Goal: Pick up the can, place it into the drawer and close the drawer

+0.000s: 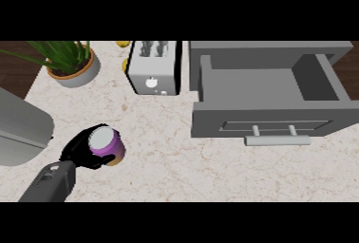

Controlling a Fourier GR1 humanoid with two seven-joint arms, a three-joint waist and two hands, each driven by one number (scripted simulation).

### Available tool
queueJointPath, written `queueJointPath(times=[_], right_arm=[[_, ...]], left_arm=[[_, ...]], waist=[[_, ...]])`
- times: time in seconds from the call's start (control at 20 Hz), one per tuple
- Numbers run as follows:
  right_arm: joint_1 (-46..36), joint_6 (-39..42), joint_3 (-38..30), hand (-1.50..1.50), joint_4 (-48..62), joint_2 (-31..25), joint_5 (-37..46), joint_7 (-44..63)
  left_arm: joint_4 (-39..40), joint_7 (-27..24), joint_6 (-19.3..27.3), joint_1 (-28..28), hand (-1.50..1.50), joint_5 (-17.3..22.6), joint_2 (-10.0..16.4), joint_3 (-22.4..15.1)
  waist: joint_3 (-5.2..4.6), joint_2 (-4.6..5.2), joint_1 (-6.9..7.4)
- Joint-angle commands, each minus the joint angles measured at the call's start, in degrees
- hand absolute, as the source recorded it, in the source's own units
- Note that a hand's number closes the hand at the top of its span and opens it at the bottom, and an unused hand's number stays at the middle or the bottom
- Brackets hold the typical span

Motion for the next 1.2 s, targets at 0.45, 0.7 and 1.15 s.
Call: queueJointPath(times=[0.45,0.7,1.15], right_arm=[[2.0,0.1,-2.4,-1.5,-2.0,0.5,-3.7,2.3],[5.0,-1.3,1.8,-1.5,-4.4,1.6,-1.7,-0.3],[3.0,-5.2,1.1,-1.5,-7.0,1.7,-2.0,3.9]], left_arm=[[-9.5,0.9,11.2,0.5,1.5,8.9,-8.3,6.1],[-14.9,-1.0,23.1,0.1,1.5,11.6,-12.3,9.4],[-43.9,16.7,36.3,2.1,1.5,15.0,-14.8,-1.7]], waist=[[0.1,-0.48,0.79],[0.11,-0.42,0.49],[0.1,-0.59,1.25]])
